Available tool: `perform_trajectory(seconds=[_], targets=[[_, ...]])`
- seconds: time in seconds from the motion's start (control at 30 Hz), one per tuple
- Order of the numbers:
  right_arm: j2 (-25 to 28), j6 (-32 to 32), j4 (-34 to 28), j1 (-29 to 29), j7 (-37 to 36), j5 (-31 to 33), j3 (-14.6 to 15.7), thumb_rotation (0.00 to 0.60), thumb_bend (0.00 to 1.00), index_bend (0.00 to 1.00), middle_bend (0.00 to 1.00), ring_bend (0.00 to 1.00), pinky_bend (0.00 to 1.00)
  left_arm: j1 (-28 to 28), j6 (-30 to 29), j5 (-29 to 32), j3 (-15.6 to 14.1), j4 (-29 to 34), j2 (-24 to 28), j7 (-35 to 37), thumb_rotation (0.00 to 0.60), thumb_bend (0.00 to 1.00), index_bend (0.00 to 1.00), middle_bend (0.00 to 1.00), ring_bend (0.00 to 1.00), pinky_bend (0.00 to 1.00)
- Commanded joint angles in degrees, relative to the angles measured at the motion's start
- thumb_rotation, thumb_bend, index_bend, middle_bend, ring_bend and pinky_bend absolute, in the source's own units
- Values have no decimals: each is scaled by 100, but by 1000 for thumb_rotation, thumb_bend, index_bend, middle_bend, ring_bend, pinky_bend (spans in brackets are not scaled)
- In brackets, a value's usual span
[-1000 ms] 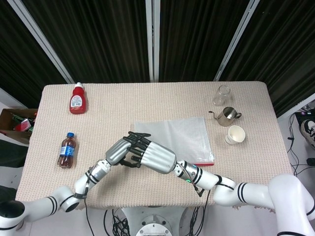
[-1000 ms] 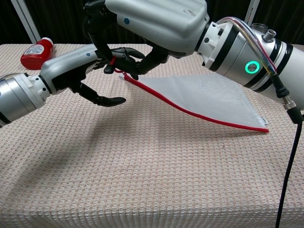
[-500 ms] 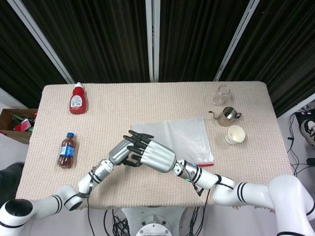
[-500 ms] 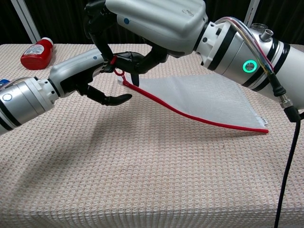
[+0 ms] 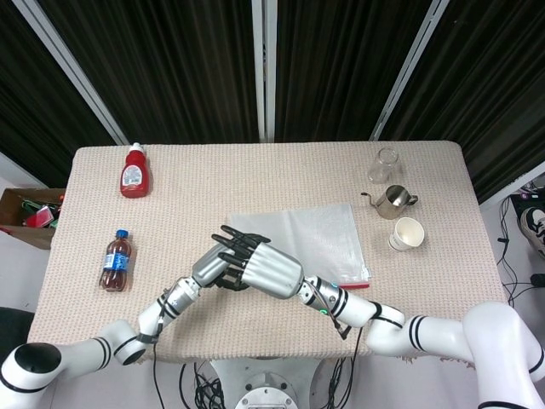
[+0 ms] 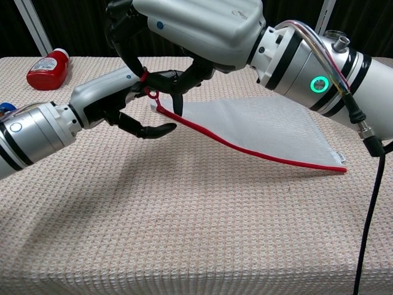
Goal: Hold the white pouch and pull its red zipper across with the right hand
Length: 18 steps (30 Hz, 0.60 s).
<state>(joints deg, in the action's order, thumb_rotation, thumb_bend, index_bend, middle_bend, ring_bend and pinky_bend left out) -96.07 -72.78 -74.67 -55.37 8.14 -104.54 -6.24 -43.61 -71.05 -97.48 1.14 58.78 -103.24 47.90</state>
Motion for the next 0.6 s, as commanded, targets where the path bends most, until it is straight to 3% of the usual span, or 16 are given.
perform_trajectory(seconds=[0.03,0.6], targets=[[-2,-63,2,35,-38,-22,20,600,422,932,296,0,0,6,-6,42,-35,-48,-36,227,600,370,588,170,98,121],[-166,-795,212,569,339,-404,354,600,456,938,282,0,0,240,-437,75,-245,-171,0,1782,600,424,618,187,98,121]])
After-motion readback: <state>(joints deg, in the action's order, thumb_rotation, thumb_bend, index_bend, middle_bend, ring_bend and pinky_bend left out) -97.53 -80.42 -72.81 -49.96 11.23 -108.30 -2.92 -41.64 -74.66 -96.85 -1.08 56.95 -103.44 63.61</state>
